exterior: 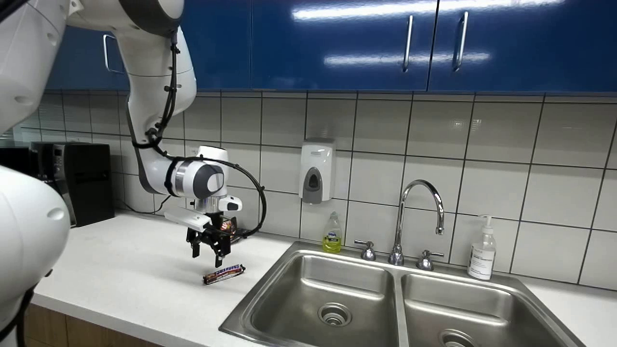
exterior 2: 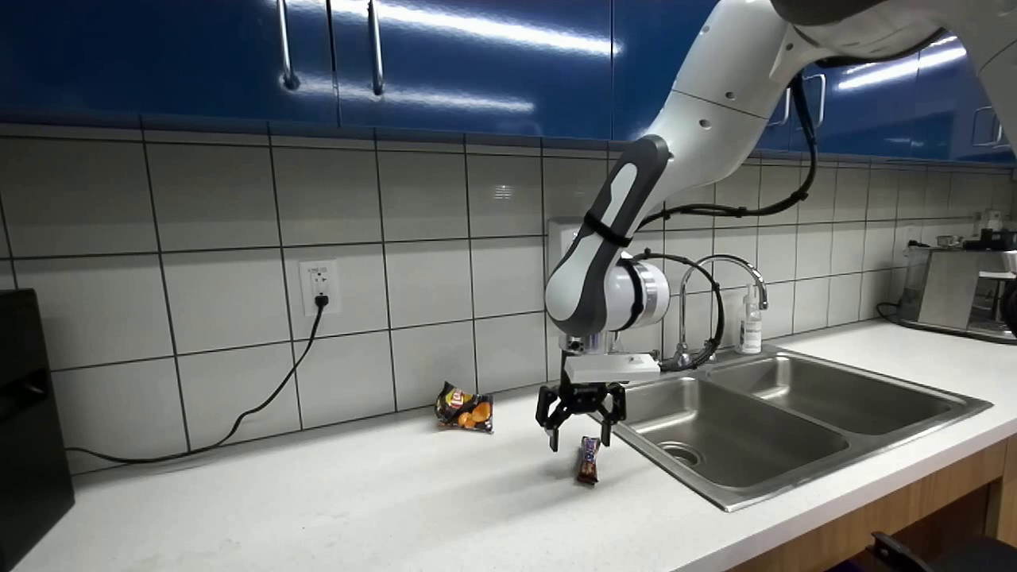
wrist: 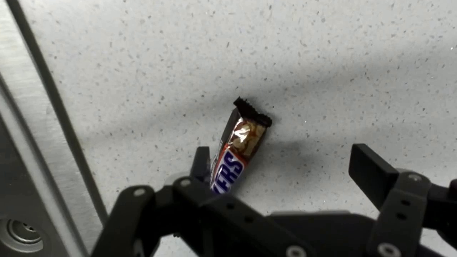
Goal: Put the brown packet in the sink on the left.
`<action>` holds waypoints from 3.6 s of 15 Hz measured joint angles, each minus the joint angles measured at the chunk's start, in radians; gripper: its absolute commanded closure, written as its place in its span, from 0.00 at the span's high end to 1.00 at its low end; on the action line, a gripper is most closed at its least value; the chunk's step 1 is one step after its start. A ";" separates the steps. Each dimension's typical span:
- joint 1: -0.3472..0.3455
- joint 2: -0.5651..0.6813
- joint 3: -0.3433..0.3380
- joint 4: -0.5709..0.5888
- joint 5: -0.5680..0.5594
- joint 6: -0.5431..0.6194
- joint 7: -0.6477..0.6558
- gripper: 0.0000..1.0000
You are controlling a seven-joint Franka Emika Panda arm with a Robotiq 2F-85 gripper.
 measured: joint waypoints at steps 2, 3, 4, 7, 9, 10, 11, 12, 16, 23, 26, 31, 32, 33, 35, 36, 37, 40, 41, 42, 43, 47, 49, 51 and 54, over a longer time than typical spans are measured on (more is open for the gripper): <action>0.001 0.001 0.000 0.001 0.000 0.000 0.000 1.00; 0.001 0.001 0.000 0.001 0.000 0.000 0.000 1.00; 0.001 0.002 0.000 0.001 0.004 0.000 0.000 1.00; 0.006 0.002 -0.013 0.001 0.005 0.019 0.033 1.00; 0.022 0.003 -0.038 0.001 0.005 0.046 0.087 1.00; 0.037 0.002 -0.056 0.001 0.001 0.055 0.124 1.00; 0.056 0.003 -0.079 0.001 -0.007 0.061 0.162 1.00; 0.080 0.003 -0.106 0.001 -0.022 0.062 0.211 1.00; 0.165 0.009 -0.200 0.001 -0.088 0.055 0.394 1.00; 0.196 0.027 -0.220 0.001 -0.107 0.045 0.516 1.00; 0.196 0.037 -0.223 0.003 -0.108 0.045 0.533 1.00; 0.196 0.061 -0.223 0.012 -0.108 0.045 0.544 1.00; 0.196 0.067 -0.223 0.016 -0.108 0.045 0.544 1.00; 0.196 0.073 -0.223 0.020 -0.108 0.045 0.545 1.00; 0.196 0.085 -0.225 0.029 -0.108 0.046 0.545 1.00; 0.196 0.090 -0.226 0.033 -0.108 0.046 0.545 1.00; 0.196 0.094 -0.227 0.038 -0.108 0.046 0.545 1.00; 0.196 0.109 -0.233 0.052 -0.108 0.046 0.545 1.00; 0.196 0.114 -0.235 0.056 -0.108 0.046 0.545 1.00; 0.196 0.118 -0.236 0.060 -0.108 0.046 0.545 1.00; 0.196 0.122 -0.238 0.064 -0.108 0.046 0.545 1.00; 0.196 0.137 -0.242 0.077 -0.108 0.046 0.545 0.76; 0.196 0.140 -0.244 0.080 -0.108 0.046 0.545 0.65; 0.196 0.142 -0.245 0.082 -0.108 0.046 0.545 0.49; 0.196 0.147 -0.245 0.086 -0.108 0.046 0.545 0.27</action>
